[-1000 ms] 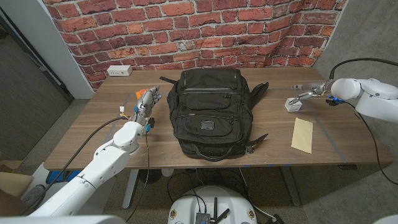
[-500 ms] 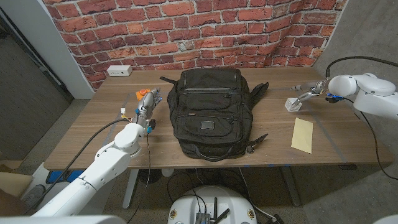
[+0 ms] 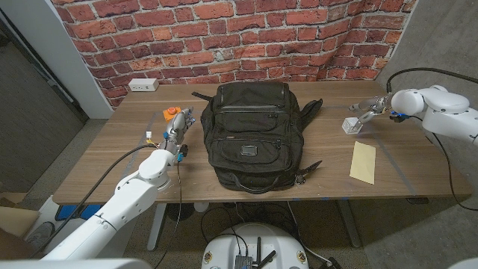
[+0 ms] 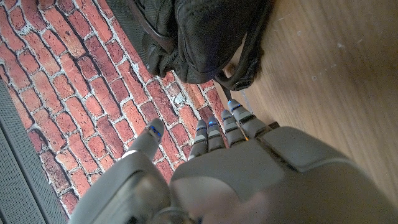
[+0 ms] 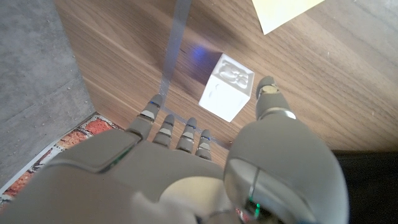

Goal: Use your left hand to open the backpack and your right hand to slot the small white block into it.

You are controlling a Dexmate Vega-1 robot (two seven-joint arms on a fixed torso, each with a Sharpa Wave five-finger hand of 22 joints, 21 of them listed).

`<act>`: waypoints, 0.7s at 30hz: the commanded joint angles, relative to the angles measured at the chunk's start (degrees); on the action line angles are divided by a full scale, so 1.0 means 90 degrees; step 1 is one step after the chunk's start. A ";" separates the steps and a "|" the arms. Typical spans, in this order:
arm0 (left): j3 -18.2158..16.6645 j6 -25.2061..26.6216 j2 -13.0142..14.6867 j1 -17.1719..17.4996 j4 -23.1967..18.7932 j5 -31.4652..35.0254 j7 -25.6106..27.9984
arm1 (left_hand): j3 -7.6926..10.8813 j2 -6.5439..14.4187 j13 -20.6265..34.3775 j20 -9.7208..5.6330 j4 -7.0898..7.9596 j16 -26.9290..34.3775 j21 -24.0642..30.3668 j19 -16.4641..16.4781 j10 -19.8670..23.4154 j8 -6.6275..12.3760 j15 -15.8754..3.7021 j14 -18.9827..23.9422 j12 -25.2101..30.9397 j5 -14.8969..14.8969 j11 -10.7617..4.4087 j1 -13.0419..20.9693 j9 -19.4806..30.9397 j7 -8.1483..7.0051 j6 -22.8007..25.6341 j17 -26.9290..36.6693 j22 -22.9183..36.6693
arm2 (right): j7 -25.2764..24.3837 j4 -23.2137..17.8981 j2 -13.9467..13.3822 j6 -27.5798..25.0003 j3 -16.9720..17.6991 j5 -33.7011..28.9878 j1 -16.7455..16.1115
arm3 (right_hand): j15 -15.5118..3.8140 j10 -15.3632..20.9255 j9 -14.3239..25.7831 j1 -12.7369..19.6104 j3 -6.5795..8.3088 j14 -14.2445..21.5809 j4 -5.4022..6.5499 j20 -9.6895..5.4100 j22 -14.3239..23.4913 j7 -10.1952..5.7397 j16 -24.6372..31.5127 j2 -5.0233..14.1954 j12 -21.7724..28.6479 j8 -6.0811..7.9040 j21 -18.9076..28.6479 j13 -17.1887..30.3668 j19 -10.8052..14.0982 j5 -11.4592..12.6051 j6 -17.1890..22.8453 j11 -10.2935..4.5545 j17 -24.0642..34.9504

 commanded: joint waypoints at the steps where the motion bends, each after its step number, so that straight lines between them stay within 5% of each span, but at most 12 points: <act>1: 0.0009 0.0045 -0.0018 -0.0024 -0.0011 -0.0008 0.0051 | 0.0048 0.0303 0.0019 -0.0072 -0.0008 0.0025 0.0038 0.0040 0.0041 0.0015 -0.0006 0.0048 0.0017 0.0015 -0.0019 -0.0058 0.0022 -0.0007 0.0054 0.0020 0.0031 | -0.0067 0.0328 0.0183 0.0363 -0.0127 -0.0407 0.0203 | -0.0076 0.0165 0.0018 0.0318 0.0110 0.0101 -0.0026 -0.0055 0.0019 -0.0012 0.0058 -0.0077 0.0043 0.0081 0.0047 0.0032 0.0193 -0.0022 0.0133 -0.0073 0.0016; 8: 0.0039 0.0054 -0.0043 -0.0074 0.0043 -0.0021 0.0029 | 0.0072 0.0334 0.0020 -0.0062 -0.0006 0.0024 0.0035 0.0035 0.0041 0.0015 -0.0002 0.0050 0.0014 0.0018 -0.0014 -0.0057 0.0022 0.0006 0.0058 0.0019 0.0031 | -0.0205 0.0443 0.0256 0.0486 -0.0156 -0.0530 0.0237 | -0.0166 0.0416 0.0034 0.0870 0.0331 0.0304 -0.0025 -0.0088 0.0017 0.0025 0.0125 -0.0134 0.0071 0.0205 0.0031 0.0065 0.0355 0.0089 0.0380 -0.0080 0.0021; 21: 0.0109 0.0112 -0.0086 -0.0203 0.0138 -0.0031 0.0010 | 0.0095 0.0345 0.0020 -0.0066 -0.0007 0.0023 0.0035 0.0037 0.0043 0.0014 -0.0002 0.0057 0.0011 0.0018 -0.0011 -0.0063 0.0023 0.0005 0.0056 0.0018 0.0031 | -0.0137 0.0757 0.0416 0.0697 -0.0323 -0.0767 0.0450 | -0.0296 0.0781 0.0044 0.0946 0.0288 0.0488 0.0080 -0.0144 0.0019 -0.0001 0.0198 -0.0392 0.0152 0.0316 0.0018 0.0110 0.0496 0.0008 0.0612 -0.0214 0.0045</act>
